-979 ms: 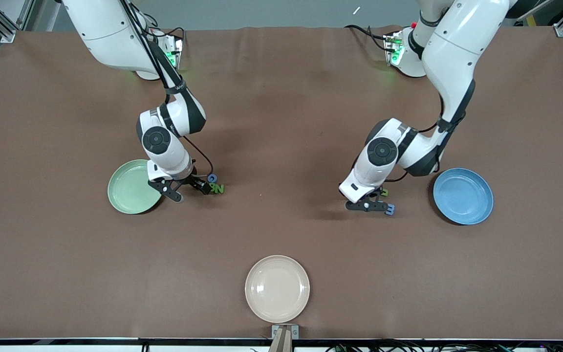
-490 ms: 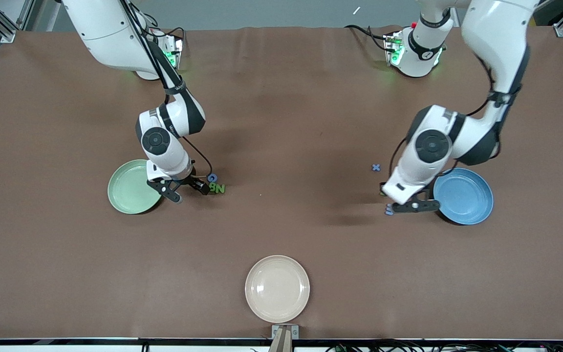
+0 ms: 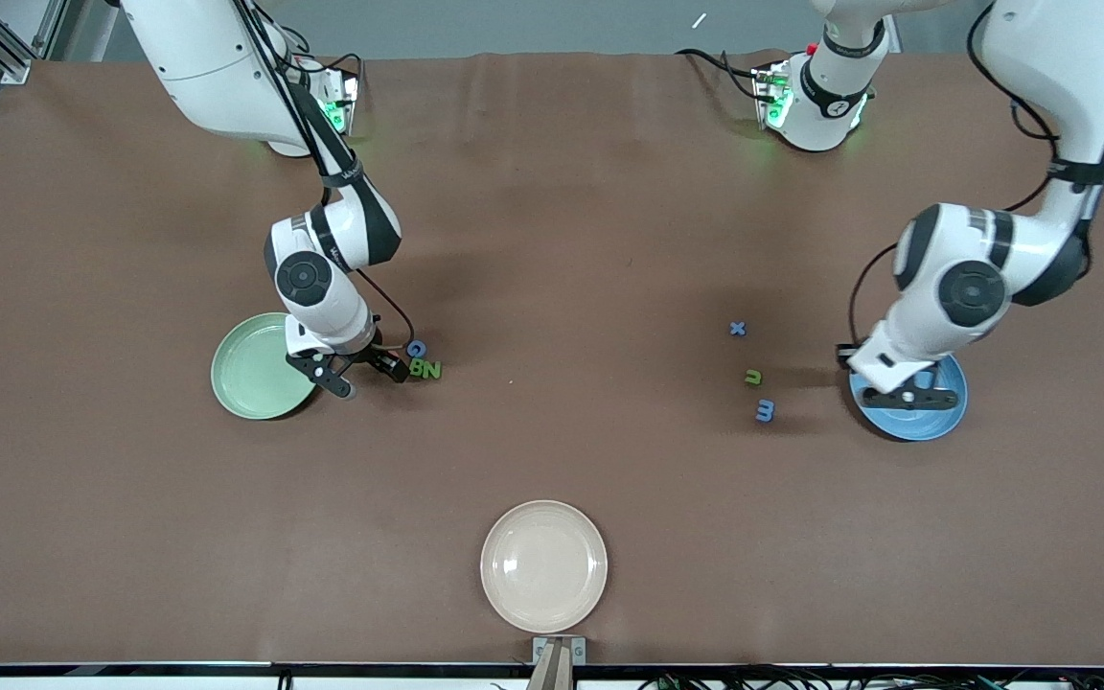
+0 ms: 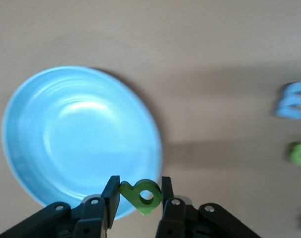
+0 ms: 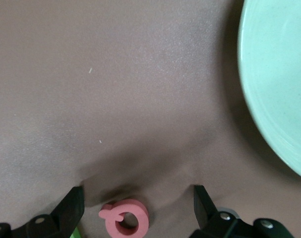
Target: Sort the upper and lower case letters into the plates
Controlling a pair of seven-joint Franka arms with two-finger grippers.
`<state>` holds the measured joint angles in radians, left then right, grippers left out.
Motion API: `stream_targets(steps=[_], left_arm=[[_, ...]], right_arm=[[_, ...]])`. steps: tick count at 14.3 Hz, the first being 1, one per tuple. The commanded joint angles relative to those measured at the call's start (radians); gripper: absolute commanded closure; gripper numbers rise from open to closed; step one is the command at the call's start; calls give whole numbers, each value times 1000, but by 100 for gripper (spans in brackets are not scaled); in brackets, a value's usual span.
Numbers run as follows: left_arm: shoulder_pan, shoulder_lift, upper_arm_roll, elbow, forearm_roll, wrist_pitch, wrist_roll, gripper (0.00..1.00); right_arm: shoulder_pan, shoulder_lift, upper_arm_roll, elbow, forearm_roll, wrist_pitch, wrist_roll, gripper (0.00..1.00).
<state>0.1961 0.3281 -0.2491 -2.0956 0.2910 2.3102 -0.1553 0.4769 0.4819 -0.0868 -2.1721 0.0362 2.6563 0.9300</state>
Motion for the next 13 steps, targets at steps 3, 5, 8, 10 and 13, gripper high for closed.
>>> stream_targets(steps=[3, 5, 8, 10, 13], left_arm=[[115, 29, -13, -26, 14, 86, 121, 76], [143, 66, -13, -27, 14, 133, 158, 76], [151, 83, -12, -44, 16, 156, 169, 76], [158, 83, -12, -70, 16, 176, 172, 76], [164, 80, -10, -116, 22, 222, 172, 76]], right_arm=[[3, 9, 9, 0, 5, 1, 4, 11], [3, 9, 9, -2, 7, -1, 4, 14], [5, 9, 10, -2, 8, -16, 6, 17], [14, 9, 10, -5, 10, -18, 6, 18], [14, 9, 10, -5, 10, -32, 6, 24]])
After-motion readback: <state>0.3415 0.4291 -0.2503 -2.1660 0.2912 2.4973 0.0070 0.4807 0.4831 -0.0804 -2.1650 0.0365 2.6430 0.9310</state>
